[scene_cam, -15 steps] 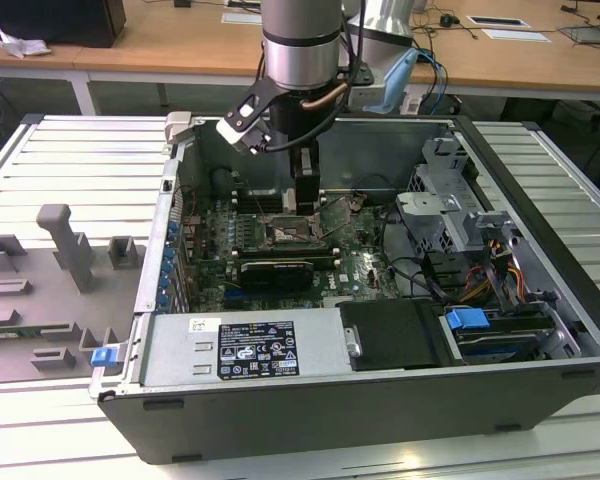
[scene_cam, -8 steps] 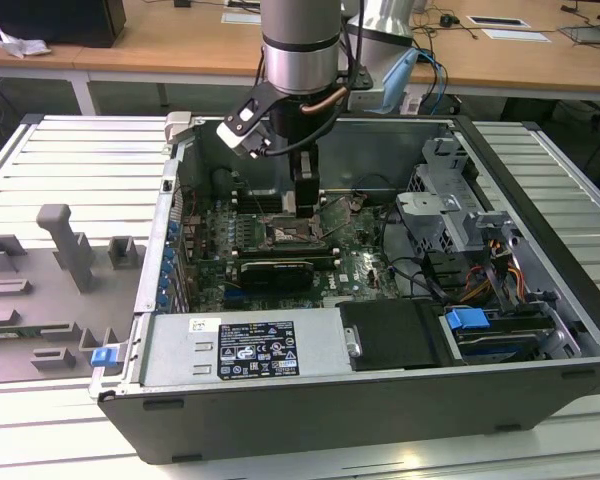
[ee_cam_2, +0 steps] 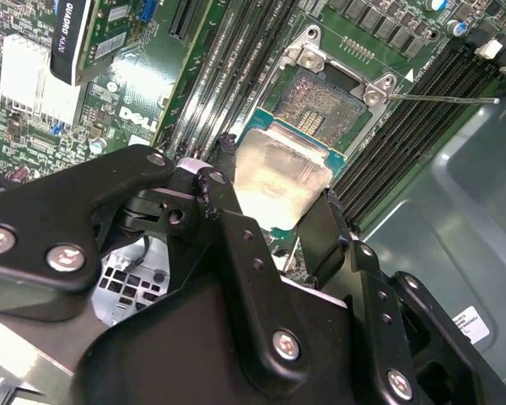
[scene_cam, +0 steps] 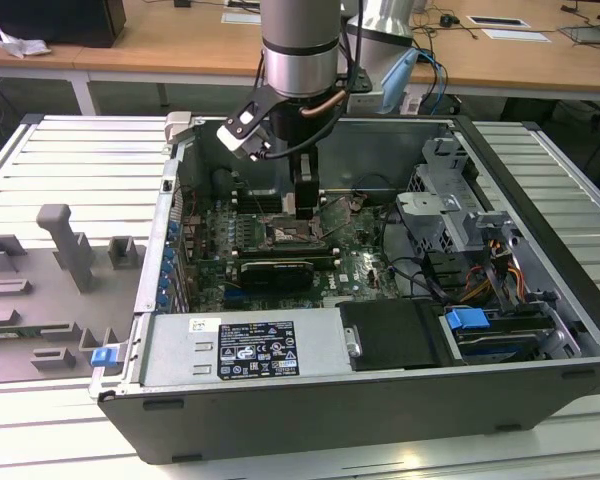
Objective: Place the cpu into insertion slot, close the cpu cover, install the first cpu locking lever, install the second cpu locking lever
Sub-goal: 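Place the cpu into insertion slot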
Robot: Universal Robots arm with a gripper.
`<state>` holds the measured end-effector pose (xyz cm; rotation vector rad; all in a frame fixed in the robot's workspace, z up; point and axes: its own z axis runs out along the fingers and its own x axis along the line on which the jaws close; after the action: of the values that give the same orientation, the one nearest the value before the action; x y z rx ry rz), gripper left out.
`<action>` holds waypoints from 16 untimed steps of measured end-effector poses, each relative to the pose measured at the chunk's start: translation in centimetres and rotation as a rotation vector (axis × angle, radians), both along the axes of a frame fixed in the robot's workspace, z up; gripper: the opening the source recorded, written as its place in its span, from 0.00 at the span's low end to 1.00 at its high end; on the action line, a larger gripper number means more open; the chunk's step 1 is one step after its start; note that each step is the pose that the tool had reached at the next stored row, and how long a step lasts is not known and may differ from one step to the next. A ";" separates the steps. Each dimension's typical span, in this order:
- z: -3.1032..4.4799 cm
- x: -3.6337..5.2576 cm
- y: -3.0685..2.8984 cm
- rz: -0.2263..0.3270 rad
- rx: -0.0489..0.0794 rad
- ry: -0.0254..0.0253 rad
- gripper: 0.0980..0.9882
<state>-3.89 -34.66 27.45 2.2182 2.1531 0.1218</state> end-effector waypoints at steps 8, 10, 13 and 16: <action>-0.19 0.00 0.00 0.000 0.000 0.0000 0.49; -0.23 0.00 0.00 0.000 0.000 0.0001 0.49; -0.32 0.00 0.00 0.000 0.000 0.0000 0.49; -0.40 0.00 0.00 0.000 0.000 0.0000 0.49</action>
<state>-3.89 -34.66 27.05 2.2183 2.1531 0.1219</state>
